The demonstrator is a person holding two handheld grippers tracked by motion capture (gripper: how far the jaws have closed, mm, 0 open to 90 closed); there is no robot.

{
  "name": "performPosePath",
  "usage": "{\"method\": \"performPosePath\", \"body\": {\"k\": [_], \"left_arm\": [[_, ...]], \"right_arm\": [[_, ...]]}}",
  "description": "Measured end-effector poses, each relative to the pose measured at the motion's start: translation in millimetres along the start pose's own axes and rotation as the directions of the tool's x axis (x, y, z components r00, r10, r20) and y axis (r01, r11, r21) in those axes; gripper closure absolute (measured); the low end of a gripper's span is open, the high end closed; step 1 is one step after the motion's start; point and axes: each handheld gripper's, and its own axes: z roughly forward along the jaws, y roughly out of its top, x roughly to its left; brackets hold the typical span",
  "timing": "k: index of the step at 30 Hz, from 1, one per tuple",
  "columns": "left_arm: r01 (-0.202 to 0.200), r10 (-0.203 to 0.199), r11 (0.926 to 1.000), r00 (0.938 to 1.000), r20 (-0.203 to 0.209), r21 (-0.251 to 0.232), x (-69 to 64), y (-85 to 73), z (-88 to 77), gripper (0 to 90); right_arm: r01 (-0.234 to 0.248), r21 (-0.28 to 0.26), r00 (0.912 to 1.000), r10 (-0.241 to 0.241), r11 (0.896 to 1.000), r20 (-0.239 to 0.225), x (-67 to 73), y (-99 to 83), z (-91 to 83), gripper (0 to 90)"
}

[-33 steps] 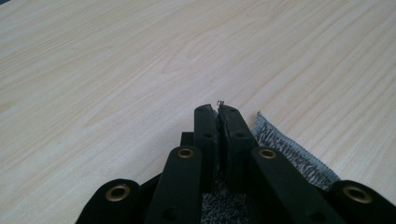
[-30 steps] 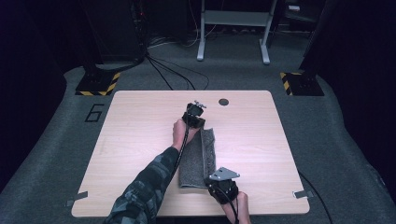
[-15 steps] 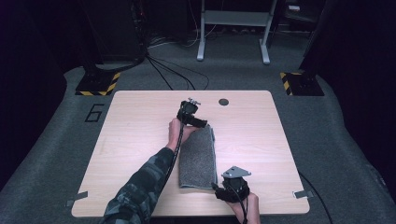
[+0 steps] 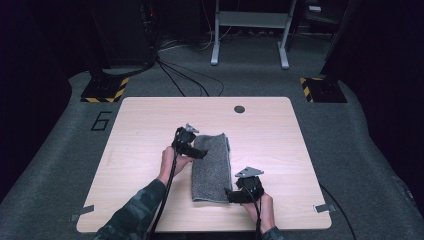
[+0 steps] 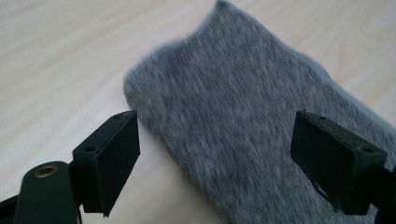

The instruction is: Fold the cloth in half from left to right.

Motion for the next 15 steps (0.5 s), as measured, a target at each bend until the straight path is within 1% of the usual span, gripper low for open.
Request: {"method": "performPosePath", "body": {"k": [1,3,4,6,7,8,10,12,13,14,15], "left_arm": [[-0.005,0.005,1.0000,1.0000,0.001,0.007,-3.4,-6.5,-1.9,15.7],[-0.009,0.009,0.9999,0.9999,0.009,0.009,-10.6,-19.7,-6.4,15.7],[-0.013,0.012,0.9999,0.9998,0.013,0.010,-14.3,-26.3,-8.8,15.6],[-0.023,0.023,0.9996,0.9996,0.014,0.013,-22.6,-38.7,-14.1,15.6],[-0.028,0.028,0.9995,0.9994,0.019,0.013,-26.3,-44.9,-17.4,15.6],[-0.036,0.035,0.9993,0.9992,0.018,0.011,-30.1,-51.2,-21.2,15.5],[-0.039,0.038,0.9992,0.9989,0.026,0.012,-38.2,-63.9,-27.3,15.5],[-0.052,0.052,0.9985,0.9980,0.036,0.019,-45.6,-74.6,-33.1,15.5],[-0.060,0.059,0.9980,0.9978,0.031,0.020,-49.3,-79.2,-35.4,15.4],[-0.065,0.064,0.9976,0.9971,0.041,0.022,-51.8,-83.2,-37.2,15.4],[-0.072,0.071,0.9969,0.9966,0.042,0.030,-54.1,-86.2,-38.7,15.4]], "right_arm": [[-0.014,0.006,0.9999,0.014,1.000,0.007,-0.4,-0.5,1.0,20.8],[-0.004,0.001,1.0000,0.004,1.000,0.006,-3.6,-0.8,4.3,19.8],[-0.016,0.006,0.9999,0.016,1.000,0.007,-3.8,-1.0,5.3,19.6],[-0.010,0.008,0.9999,0.010,1.000,0.010,-6.2,-1.6,6.1,19.3],[-0.018,0.008,0.9998,0.018,1.000,0.008,-6.0,-1.9,6.6,19.1],[-0.016,0.005,0.9998,0.016,1.000,0.009,-6.5,-2.3,7.0,19.1],[-0.015,0.004,0.9998,0.015,1.000,0.009,-6.5,-2.9,6.8,18.9],[-0.016,0.011,0.9998,0.016,1.000,0.009,-6.2,-3.9,7.0,18.9],[-0.009,0.015,0.9999,0.009,1.000,0.011,-6.6,-4.3,7.5,19.0],[-0.004,0.019,0.9999,0.003,1.000,0.013,-6.7,-4.9,7.9,19.0],[-0.009,0.019,0.9999,0.009,1.000,0.014,-6.2,-5.7,8.6,19.0]]}}
